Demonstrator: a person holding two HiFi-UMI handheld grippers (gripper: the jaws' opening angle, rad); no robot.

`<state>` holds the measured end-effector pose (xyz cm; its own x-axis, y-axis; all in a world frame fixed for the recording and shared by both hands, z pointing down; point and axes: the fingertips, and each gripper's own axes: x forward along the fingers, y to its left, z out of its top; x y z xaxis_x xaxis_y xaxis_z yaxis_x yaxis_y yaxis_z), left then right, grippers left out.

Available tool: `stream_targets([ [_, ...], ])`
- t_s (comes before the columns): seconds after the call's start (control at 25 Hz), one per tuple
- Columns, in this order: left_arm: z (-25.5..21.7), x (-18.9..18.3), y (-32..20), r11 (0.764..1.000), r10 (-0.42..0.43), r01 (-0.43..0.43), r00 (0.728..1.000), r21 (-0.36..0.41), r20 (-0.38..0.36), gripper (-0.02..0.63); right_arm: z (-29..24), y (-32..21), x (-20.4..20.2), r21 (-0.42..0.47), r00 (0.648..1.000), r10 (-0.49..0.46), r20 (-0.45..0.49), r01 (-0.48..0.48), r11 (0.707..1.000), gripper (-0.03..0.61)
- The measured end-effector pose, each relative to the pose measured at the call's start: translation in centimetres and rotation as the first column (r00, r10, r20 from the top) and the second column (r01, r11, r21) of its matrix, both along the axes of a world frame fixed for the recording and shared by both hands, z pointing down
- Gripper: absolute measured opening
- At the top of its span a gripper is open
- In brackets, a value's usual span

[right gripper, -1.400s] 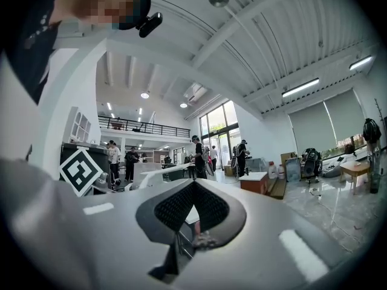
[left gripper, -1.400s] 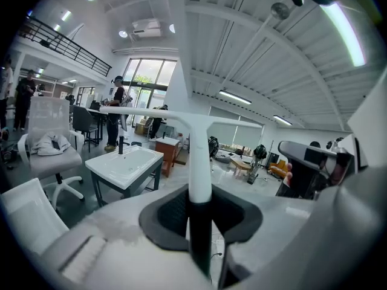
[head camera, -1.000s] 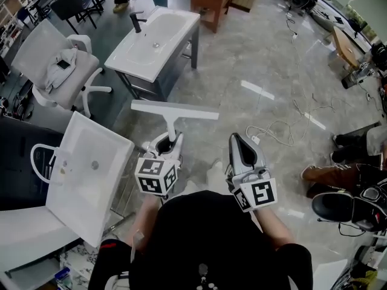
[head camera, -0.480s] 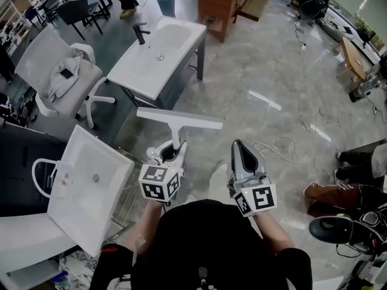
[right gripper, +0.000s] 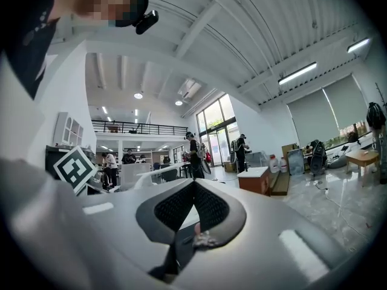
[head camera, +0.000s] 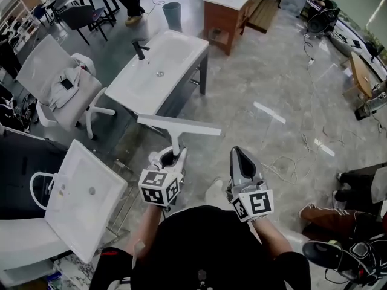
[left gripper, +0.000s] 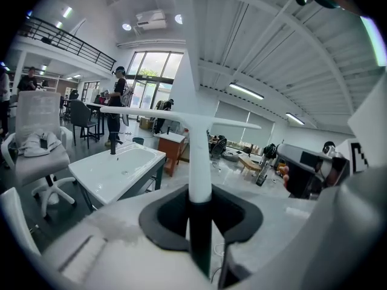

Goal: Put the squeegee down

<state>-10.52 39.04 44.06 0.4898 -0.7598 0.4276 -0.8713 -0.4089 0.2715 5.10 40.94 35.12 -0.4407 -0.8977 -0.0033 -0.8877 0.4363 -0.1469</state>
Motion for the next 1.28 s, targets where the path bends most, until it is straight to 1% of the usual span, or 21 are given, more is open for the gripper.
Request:
stream_targets([
  [0.36, -1.0, 5.3, -6.9, 0.999, -0.035, 0.035, 0.999, 0.02, -0.013, 0.081, -0.5, -6.9, 5.2, 0.013, 0.999, -0.048, -0.017, 0.048, 0.999, 0.003],
  [0.56, -0.7, 7.4, -9.1, 0.998, -0.06, 0.06, 0.998, 0.016, -0.024, 0.081, -0.3, -9.7, 7.8, 0.015, 0.998, -0.06, -0.018, 0.06, 0.998, 0.003],
  [0.84, -0.4, 8.8, -11.5, 0.997, -0.069, 0.069, 0.997, 0.014, -0.019, 0.081, -0.2, -11.9, 9.2, 0.015, 0.997, -0.073, -0.023, 0.073, 0.997, 0.002],
  [1.04, -0.3, 9.5, -13.3, 0.998, -0.062, 0.062, 0.998, 0.007, -0.009, 0.081, -0.1, -13.5, 10.1, 0.01, 0.998, -0.063, -0.023, 0.063, 0.998, 0.003],
  [1.28, 0.1, 9.7, -15.7, 0.998, -0.068, 0.068, 0.998, 0.004, -0.013, 0.081, 0.3, -15.7, 10.9, 0.002, 0.998, -0.048, -0.029, 0.048, 0.999, 0.003],
])
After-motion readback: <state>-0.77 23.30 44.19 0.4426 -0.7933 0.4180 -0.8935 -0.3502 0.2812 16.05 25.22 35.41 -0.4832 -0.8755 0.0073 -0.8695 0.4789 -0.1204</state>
